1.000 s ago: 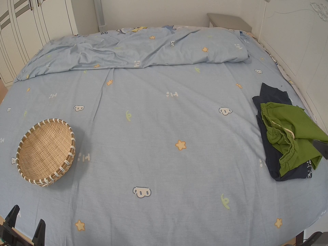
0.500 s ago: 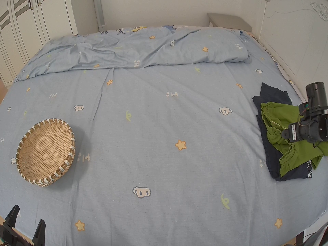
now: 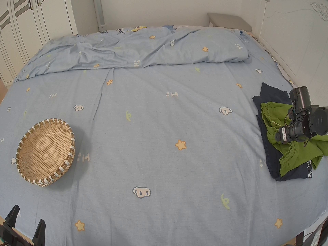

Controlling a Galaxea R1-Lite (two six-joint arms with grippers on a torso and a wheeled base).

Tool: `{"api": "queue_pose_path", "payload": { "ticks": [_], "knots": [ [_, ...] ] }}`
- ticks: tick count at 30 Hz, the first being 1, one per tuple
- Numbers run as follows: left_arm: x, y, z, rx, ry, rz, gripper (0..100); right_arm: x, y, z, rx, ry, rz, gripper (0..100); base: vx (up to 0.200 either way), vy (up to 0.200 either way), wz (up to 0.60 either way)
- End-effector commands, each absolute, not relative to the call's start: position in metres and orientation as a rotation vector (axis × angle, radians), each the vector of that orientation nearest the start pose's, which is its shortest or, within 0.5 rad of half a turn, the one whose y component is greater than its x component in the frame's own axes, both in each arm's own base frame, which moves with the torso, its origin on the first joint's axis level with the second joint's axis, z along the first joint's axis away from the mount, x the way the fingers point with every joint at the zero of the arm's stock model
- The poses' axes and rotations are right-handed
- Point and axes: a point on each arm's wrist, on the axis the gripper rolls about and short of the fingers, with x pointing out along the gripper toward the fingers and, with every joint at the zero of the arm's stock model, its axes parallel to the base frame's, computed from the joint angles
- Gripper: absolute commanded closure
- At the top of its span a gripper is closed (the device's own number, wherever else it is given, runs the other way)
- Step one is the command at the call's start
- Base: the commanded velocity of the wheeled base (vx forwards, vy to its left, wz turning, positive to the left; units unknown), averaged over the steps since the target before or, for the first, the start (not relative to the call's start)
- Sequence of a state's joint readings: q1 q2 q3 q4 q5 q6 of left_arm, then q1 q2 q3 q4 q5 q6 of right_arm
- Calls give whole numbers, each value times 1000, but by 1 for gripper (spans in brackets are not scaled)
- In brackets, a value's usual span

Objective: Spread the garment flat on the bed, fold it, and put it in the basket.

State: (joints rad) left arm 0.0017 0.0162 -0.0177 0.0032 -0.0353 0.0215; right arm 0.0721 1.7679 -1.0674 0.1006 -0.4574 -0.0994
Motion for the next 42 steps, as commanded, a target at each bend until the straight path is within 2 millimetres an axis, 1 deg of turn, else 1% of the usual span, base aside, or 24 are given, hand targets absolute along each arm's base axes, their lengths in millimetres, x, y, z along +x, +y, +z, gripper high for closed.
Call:
{"api": "queue_pose_path", "payload": {
  "ticks": [1, 3, 4, 13, 17, 21, 22, 23, 24, 25, 26, 27, 28, 29, 31, 32, 33, 34, 37, 38, 41, 42],
  "knots": [
    [-23, -1, 76, 21, 1, -34, 0, 313, 11, 163, -304, 810, -329, 0, 0, 0, 0],
    [-23, -1, 76, 21, 1, -34, 0, 314, 9, 161, -301, 817, -336, 0, 0, 0, 0],
    [-23, -1, 76, 21, 1, -34, 0, 314, 8, 161, -301, 818, -338, 100, 0, 0, 0],
    [-23, -1, 76, 21, 1, -34, 0, 315, 7, 159, -307, 824, -352, 100, 0, 0, 0],
    [-23, -1, 76, 21, 1, -34, 0, 317, 8, 162, -305, 813, -351, 100, 0, 0, 0],
    [-23, -1, 76, 21, 1, -34, 0, 317, 14, 171, -306, 788, -328, 100, 0, 0, 0],
    [-23, -1, 76, 21, 1, -34, 0, 316, 18, 177, -305, 770, -314, 100, 0, 0, 0],
    [-23, -1, 76, 21, 1, -34, 0, 313, 22, 187, -304, 742, -300, 100, 0, 0, 0],
    [-23, -1, 76, 21, 1, -34, 0, 313, 23, 188, -303, 741, -297, 100, 0, 0, 0],
    [-23, -1, 76, 21, 1, -34, 0, 307, 30, 206, -295, 705, -273, 100, 0, 0, 0],
    [-23, -1, 76, 21, 1, -34, 0, 303, 34, 212, -295, 703, -260, 100, 0, 0, 0],
    [-23, -1, 76, 21, 1, -34, 0, 303, 34, 212, -295, 703, -260, 100, 0, 0, 0],
    [-23, -1, 76, 21, 1, -34, 0, 296, 47, 220, -273, 706, -226, 100, 0, 0, 0],
    [-23, -1, 76, 21, 1, -34, 0, 293, 55, 225, -242, 697, -209, 100, 0, 0, 0],
    [-23, -1, 76, 21, 1, -34, 0, 287, 67, 232, -176, 690, -150, 100, 0, 0, 0],
    [-23, -1, 76, 21, 1, -34, 0, 281, 77, 237, -125, 694, -77, 100, 0, 0, 0],
    [-23, -1, 76, 21, 1, -34, 0, 281, 78, 238, -118, 694, -68, 100, 0, 0, 0],
    [-23, -1, 76, 21, 1, -34, 0, 275, 89, 246, -53, 703, 1, 100, 0, 0, 0],
    [-23, -1, 76, 21, 1, -34, 0, 269, 104, 255, 52, 714, 70, 100, 0, 0, 0],
    [-23, -1, 76, 21, 1, -34, 0, 264, 116, 261, 124, 728, 136, 100, 0, 0, 0],
    [-23, -1, 76, 21, 1, -34, 0, 257, 133, 267, 205, 753, 243, 100, 0, 0, 0],
    [-23, -1, 76, 21, 1, -34, 0, 257, 133, 267, 205, 753, 243, 100, 0, 0, 0]
  ]
}}
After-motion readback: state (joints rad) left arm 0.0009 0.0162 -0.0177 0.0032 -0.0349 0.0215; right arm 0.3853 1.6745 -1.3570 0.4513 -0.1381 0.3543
